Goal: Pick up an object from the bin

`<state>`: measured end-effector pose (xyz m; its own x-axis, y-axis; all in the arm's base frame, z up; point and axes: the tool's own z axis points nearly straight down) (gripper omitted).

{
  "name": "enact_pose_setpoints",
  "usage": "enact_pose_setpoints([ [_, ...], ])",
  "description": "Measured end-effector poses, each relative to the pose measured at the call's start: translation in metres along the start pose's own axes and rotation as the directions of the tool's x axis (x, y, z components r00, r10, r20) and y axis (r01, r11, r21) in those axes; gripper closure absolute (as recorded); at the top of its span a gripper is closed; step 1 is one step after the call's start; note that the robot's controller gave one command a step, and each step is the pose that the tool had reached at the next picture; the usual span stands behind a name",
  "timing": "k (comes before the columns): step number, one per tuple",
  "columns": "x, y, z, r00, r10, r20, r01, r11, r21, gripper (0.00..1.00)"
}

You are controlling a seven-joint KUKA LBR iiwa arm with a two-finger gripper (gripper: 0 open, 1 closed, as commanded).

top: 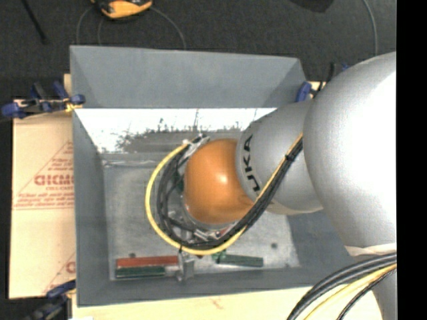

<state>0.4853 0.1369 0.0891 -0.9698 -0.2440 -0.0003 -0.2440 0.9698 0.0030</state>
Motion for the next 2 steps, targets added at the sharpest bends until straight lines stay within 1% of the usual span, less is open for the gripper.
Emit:
enact_pose_setpoints([
  [1, 0.0, 0.0, 0.0, 1.0, 0.0, 0.0, 0.0, 1.0, 0.0, 0.0],
  [2, 0.015, -0.023, 0.008, 0.986, 0.169, 0.0, -0.169, 0.986, 0.001, 1.0],
])
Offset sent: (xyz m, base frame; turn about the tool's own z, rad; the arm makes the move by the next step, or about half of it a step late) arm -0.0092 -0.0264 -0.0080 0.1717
